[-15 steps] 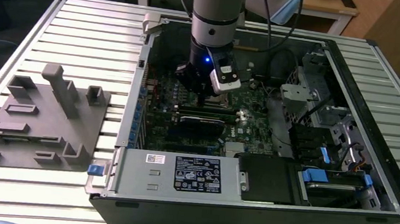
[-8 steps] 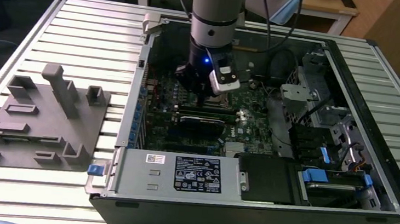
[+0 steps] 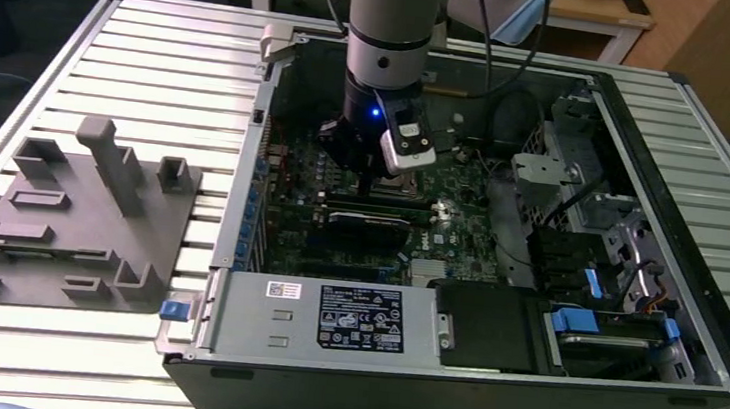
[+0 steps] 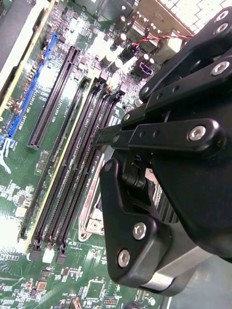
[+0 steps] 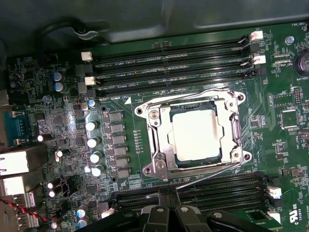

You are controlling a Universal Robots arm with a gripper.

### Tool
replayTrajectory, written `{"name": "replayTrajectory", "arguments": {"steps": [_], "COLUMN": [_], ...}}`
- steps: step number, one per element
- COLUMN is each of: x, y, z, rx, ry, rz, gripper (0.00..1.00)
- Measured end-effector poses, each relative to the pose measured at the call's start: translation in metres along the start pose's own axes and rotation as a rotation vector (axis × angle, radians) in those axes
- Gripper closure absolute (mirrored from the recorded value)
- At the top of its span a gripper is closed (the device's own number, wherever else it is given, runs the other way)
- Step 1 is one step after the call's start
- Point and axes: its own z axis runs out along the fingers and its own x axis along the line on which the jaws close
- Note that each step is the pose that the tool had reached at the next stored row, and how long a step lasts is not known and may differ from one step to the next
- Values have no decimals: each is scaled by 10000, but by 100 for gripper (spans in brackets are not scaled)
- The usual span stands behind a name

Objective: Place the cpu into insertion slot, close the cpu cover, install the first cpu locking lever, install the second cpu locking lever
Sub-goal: 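Install the second cpu locking lever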

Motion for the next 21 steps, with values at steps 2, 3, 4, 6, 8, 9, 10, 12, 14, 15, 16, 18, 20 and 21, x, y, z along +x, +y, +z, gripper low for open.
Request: {"name": "replayTrajectory", "arguments": {"steps": [2,3,4,6,8,9,10,12,14,15,16,18,20,21], "x": [0,0,0,0,6,10,16,32,51,60,70,87,97,100], "y": [0,0,0,0,-1,-2,-3,-5,-8,-9,-10,-13,-14,-14], "z": [0,-3,-6,-6,-5,-3,-2,2,6,8,9,11,12,13], "rx": [0,0,0,0,1,0,0,1,0,0,0,-5,-15,-17], "ry": [0,0,0,0,0,1,0,0,0,0,0,1,2,2], "rz": [0,0,0,0,1,1,0,0,-1,0,0,1,1,0], "gripper": [90,90,90,90,90,90,90,90,90,90,90,90,90,90]}}
